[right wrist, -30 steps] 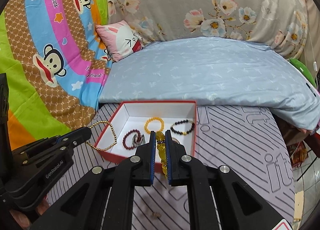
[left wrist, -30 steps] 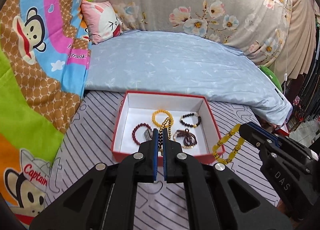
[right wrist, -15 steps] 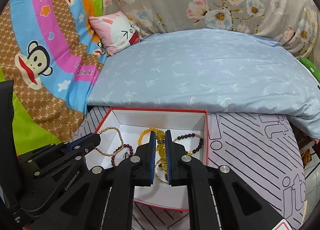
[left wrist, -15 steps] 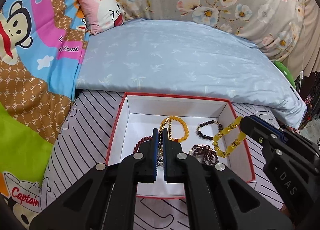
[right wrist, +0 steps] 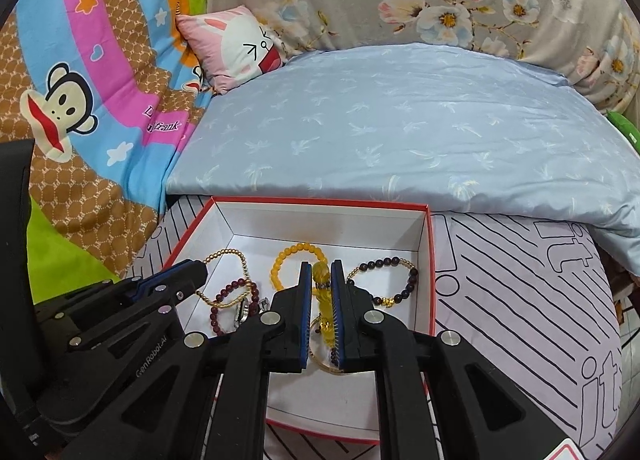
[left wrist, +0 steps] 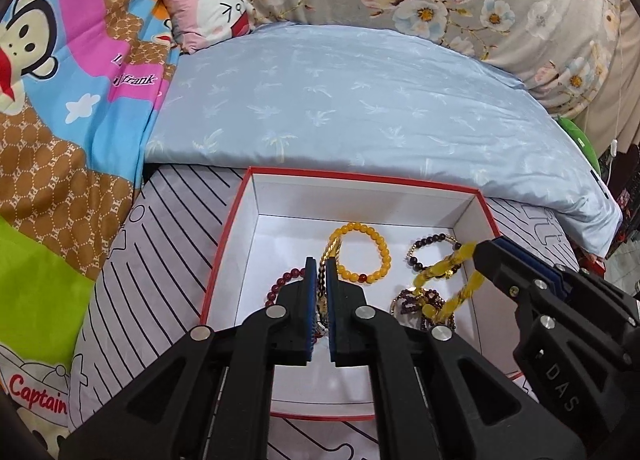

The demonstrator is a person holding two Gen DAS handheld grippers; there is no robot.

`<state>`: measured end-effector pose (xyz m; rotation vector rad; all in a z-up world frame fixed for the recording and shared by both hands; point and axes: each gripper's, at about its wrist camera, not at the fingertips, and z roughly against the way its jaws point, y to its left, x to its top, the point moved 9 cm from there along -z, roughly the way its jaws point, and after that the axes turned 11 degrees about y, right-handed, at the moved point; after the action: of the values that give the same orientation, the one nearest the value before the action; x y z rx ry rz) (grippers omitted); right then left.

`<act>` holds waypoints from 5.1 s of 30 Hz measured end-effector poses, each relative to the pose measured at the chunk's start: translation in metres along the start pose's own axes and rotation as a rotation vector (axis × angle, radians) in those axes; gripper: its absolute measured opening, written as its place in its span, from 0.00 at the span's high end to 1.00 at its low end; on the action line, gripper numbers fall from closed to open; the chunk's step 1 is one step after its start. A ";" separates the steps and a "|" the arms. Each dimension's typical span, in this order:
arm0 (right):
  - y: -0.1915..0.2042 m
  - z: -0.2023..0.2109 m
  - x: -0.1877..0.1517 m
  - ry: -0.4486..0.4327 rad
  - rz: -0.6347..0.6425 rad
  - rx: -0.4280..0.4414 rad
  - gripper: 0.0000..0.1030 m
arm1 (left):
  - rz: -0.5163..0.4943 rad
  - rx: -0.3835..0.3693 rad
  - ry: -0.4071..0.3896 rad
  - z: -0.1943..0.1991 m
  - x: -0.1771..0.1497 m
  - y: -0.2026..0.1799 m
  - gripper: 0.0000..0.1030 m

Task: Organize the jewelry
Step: 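Carry both bracelets with both tools into the red box, then open both tools to drop the bracelets in the box, then withdraw both tools toward the small gold ring and brown charm, then close the left tool on the gold ring while the right tool grasps the brown charm, then carry the ring and charm with both tools into the red box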

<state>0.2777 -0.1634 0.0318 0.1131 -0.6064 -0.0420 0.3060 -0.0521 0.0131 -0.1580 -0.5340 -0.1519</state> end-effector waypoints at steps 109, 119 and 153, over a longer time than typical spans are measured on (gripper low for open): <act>0.024 0.018 -0.191 0.187 0.003 -0.046 0.87 | -0.007 0.036 0.136 0.058 -0.254 0.033 0.83; 0.013 0.029 -0.195 0.180 -0.029 -0.032 0.90 | 0.012 0.018 0.141 0.062 -0.258 0.034 0.83; 0.009 0.107 -0.193 0.070 -0.040 0.033 0.90 | 0.032 -0.051 0.054 0.107 -0.214 0.026 0.84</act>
<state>0.0587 -0.1506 0.0110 0.1580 -0.5354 -0.0670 0.0756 0.0155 -0.0093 -0.2111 -0.4736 -0.1379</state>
